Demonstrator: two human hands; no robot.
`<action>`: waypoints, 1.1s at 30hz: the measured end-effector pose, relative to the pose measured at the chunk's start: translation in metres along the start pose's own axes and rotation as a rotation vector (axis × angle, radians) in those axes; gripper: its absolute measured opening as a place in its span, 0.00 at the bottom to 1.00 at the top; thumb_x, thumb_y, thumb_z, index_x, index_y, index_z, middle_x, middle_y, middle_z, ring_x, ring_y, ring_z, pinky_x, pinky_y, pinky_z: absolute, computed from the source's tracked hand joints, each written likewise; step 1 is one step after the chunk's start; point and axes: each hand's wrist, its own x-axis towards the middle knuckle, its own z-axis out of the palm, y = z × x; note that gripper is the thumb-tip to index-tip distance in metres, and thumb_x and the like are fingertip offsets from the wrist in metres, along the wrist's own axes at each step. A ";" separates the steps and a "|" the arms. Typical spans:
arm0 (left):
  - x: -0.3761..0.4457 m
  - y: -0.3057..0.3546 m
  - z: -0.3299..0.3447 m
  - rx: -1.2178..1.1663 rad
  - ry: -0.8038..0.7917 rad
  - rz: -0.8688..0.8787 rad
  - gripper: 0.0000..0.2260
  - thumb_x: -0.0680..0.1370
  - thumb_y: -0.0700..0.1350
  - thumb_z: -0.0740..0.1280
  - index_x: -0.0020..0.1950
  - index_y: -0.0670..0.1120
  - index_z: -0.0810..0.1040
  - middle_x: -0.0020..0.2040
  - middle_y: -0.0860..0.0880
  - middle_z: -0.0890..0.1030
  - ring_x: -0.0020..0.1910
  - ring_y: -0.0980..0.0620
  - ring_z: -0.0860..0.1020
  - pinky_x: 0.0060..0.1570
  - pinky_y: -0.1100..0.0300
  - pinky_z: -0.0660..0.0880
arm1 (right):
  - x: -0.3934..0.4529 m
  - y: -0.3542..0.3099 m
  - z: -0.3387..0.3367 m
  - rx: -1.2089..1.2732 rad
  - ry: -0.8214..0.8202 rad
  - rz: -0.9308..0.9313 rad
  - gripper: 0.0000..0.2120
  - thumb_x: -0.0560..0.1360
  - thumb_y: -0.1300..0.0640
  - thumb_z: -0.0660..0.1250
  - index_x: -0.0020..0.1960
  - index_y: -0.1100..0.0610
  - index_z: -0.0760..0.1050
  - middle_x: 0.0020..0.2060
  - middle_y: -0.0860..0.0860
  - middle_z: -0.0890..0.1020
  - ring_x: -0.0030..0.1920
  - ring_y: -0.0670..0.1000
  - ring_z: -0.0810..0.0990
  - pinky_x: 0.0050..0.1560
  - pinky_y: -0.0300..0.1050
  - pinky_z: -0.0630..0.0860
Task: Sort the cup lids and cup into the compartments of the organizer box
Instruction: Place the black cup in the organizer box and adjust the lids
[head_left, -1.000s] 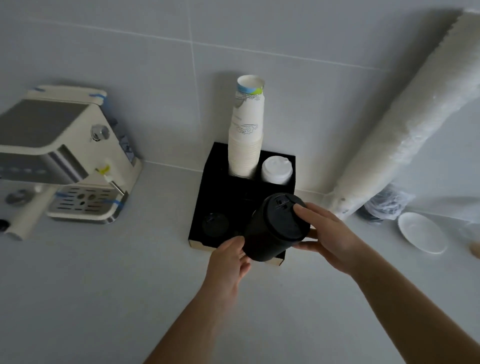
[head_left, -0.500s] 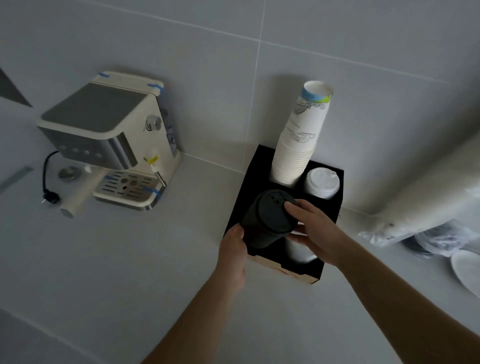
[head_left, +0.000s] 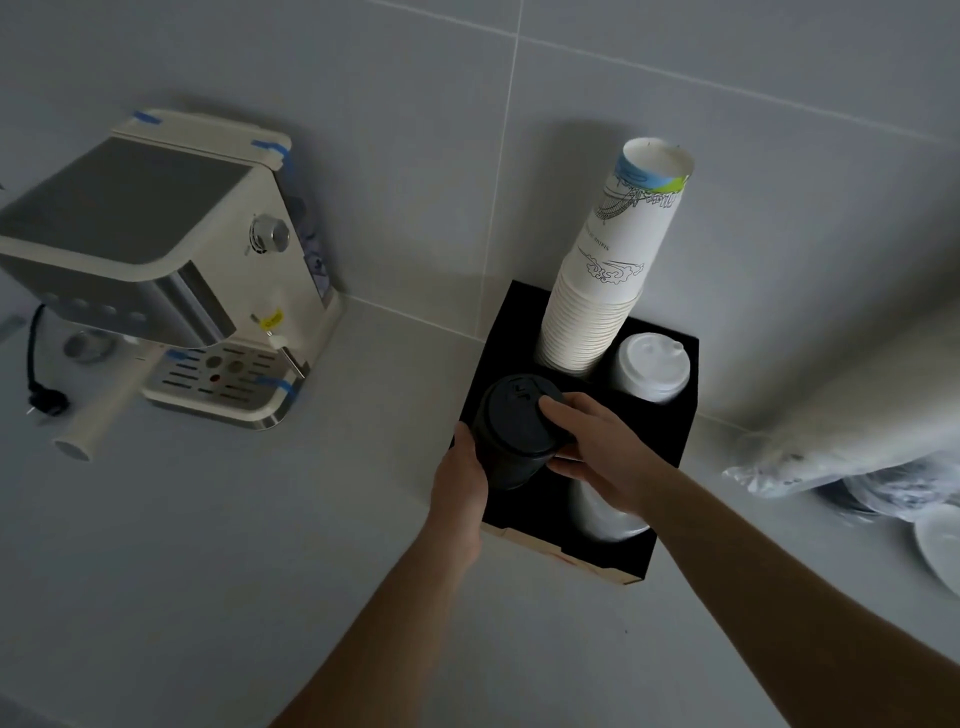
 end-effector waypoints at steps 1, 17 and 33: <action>0.001 0.000 0.000 0.014 0.007 0.006 0.28 0.79 0.64 0.49 0.73 0.51 0.68 0.71 0.49 0.73 0.69 0.49 0.71 0.70 0.53 0.66 | 0.001 0.000 0.000 0.002 0.002 0.003 0.15 0.78 0.50 0.67 0.63 0.53 0.76 0.55 0.49 0.85 0.54 0.50 0.83 0.58 0.48 0.75; 0.022 -0.011 0.000 -0.003 0.002 -0.006 0.40 0.65 0.79 0.52 0.69 0.58 0.72 0.67 0.54 0.77 0.65 0.51 0.75 0.69 0.50 0.68 | 0.003 0.009 -0.006 -0.258 0.107 -0.036 0.32 0.60 0.35 0.73 0.53 0.58 0.77 0.56 0.60 0.84 0.58 0.59 0.82 0.62 0.58 0.78; 0.003 0.013 0.010 -0.022 -0.080 -0.028 0.23 0.80 0.64 0.46 0.62 0.56 0.73 0.50 0.54 0.77 0.50 0.55 0.75 0.56 0.56 0.67 | 0.011 0.008 -0.005 -0.345 0.095 -0.125 0.30 0.60 0.31 0.68 0.57 0.47 0.81 0.50 0.47 0.86 0.53 0.49 0.84 0.60 0.54 0.80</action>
